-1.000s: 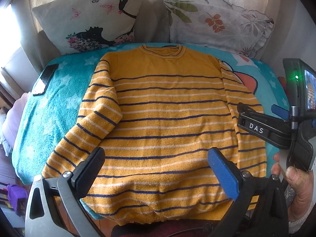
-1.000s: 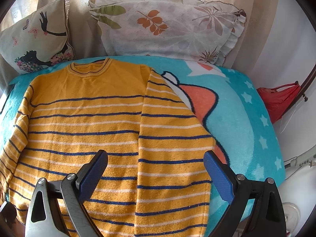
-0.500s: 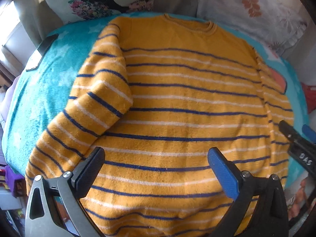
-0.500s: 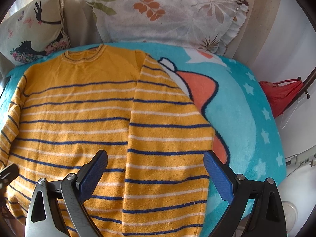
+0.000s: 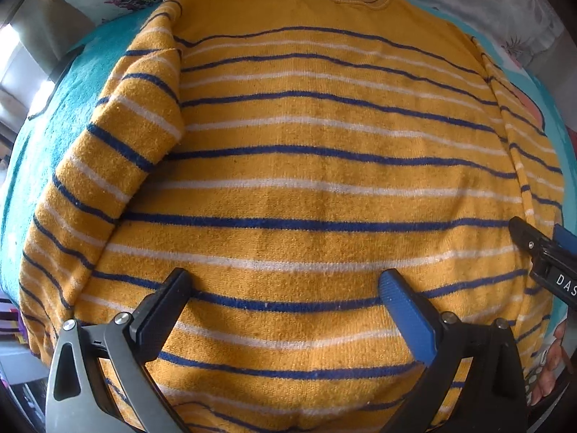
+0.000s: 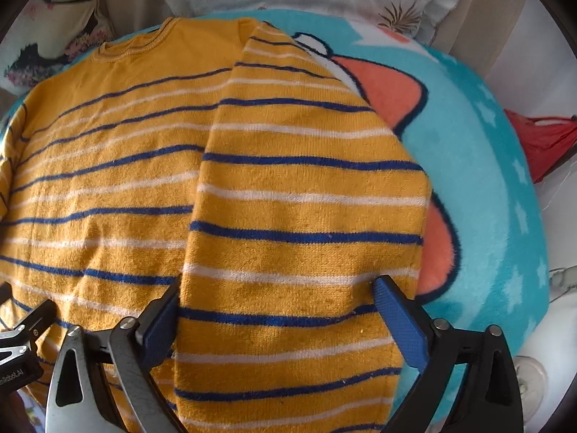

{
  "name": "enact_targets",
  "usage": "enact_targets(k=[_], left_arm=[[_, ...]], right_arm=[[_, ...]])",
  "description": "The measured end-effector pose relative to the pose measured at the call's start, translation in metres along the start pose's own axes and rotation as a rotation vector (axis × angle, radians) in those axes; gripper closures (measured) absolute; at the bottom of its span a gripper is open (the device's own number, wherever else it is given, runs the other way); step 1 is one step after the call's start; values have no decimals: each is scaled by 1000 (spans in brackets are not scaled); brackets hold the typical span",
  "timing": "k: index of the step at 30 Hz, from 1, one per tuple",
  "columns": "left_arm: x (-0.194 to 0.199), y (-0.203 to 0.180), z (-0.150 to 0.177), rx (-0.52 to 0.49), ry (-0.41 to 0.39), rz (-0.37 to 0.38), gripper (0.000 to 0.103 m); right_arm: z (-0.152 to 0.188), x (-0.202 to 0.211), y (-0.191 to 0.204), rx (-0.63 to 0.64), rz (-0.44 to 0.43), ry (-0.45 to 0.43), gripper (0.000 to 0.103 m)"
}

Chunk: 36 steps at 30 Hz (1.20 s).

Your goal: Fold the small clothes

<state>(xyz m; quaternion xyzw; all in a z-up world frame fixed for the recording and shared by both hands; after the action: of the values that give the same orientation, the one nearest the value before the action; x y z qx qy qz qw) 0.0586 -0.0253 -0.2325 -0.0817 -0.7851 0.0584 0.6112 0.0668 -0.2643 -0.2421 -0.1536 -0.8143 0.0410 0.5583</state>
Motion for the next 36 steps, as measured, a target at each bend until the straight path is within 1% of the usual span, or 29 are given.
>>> enact_targets(k=[3, 5, 10, 13, 16, 21, 36], left_arm=[[-1, 2, -1, 12, -5, -3, 0], [-3, 1, -2, 22, -6, -2, 0], [-4, 3, 0, 27, -14, -3, 0], [-4, 4, 4, 32, -17, -5, 0], [-1, 6, 8, 44, -20, -8, 0], [2, 8, 12, 45, -26, -7, 0], [3, 7, 11, 43, -26, -8, 0]], right_arm=[[-2, -5, -1, -21, -48, 14, 0], [-5, -7, -1, -25, -61, 8, 0], [-8, -9, -2, -27, -67, -32, 0], [-9, -10, -4, -37, -69, -38, 0], [0, -5, -3, -42, -67, -43, 0], [1, -2, -1, -49, -63, -53, 0], [3, 1, -2, -65, -51, -68, 0]])
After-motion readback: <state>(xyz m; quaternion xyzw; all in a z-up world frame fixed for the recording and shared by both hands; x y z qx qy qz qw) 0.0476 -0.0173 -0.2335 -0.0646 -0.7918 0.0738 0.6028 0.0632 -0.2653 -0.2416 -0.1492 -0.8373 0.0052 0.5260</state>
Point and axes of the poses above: each gripper's, at about its wrist camera, not at the fingertips, and x roughly against the way its jaws point, y to its left, z to its underside, the point moved 10 cm from there along -x, roughly the way its jaws point, and after that the axes turned 12 degrees about z, right-handed, at the moved point
